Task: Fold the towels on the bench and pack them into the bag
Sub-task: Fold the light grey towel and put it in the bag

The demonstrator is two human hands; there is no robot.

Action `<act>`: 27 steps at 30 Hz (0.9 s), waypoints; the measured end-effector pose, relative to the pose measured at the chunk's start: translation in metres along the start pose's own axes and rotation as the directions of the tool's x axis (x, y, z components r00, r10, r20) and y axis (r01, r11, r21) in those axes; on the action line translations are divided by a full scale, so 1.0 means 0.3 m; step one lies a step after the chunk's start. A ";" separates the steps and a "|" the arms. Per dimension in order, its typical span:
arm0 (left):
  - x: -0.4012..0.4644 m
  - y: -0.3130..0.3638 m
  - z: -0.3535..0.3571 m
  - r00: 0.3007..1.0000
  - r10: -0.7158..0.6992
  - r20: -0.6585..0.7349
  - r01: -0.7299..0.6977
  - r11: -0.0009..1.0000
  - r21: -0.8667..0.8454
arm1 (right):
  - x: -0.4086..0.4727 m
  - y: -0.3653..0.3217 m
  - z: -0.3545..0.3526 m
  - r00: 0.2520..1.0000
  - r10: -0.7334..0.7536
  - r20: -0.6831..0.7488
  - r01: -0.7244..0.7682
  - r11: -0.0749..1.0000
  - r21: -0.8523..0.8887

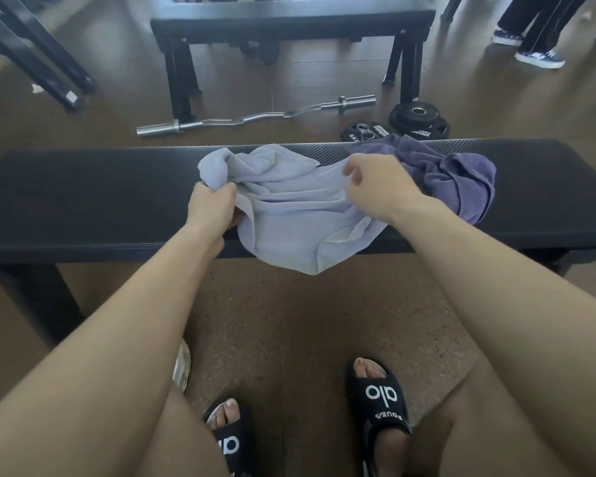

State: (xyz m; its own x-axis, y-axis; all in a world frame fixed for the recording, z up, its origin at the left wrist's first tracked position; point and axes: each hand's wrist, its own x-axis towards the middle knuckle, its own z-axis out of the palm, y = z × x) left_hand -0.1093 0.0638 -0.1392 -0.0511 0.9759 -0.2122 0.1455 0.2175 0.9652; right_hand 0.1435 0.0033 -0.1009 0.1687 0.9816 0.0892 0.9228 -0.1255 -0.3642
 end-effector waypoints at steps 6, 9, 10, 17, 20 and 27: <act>-0.039 0.034 -0.042 0.975 -0.223 -0.024 0.182 0.849 -0.496 | -0.077 -0.093 0.045 0.896 -0.126 0.426 0.213 0.964 -0.161; -0.048 0.058 -0.081 0.945 -0.326 0.012 0.218 0.604 -0.766 | -0.101 -0.097 0.085 0.891 -0.123 0.437 0.305 0.875 -0.376; -0.050 0.067 -0.099 0.939 -0.343 0.028 0.212 0.514 -0.831 | -0.108 -0.098 0.101 0.896 -0.127 0.425 0.320 0.848 -0.422; -0.094 0.094 -0.207 0.953 -0.298 0.046 0.136 0.290 -0.947 | -0.146 -0.130 0.166 0.935 -0.324 0.145 0.352 0.902 -0.250; -0.080 0.091 -0.279 0.965 -0.258 0.050 0.111 0.229 -0.967 | -0.155 -0.157 0.130 0.935 -0.338 0.109 0.340 0.940 -0.003; -0.014 0.123 -0.373 0.969 -0.241 0.059 0.096 0.146 -0.985 | -0.054 -0.186 -0.002 0.956 -0.281 0.082 0.289 0.951 -0.112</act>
State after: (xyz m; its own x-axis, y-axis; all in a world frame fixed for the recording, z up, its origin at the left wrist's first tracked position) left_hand -0.2142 0.0656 -0.0854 -0.0264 0.8940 -0.4472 -0.9565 0.1073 0.2711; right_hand 0.0895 -0.0056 -0.0814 -0.1262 0.9857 0.1118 0.9650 0.1481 -0.2165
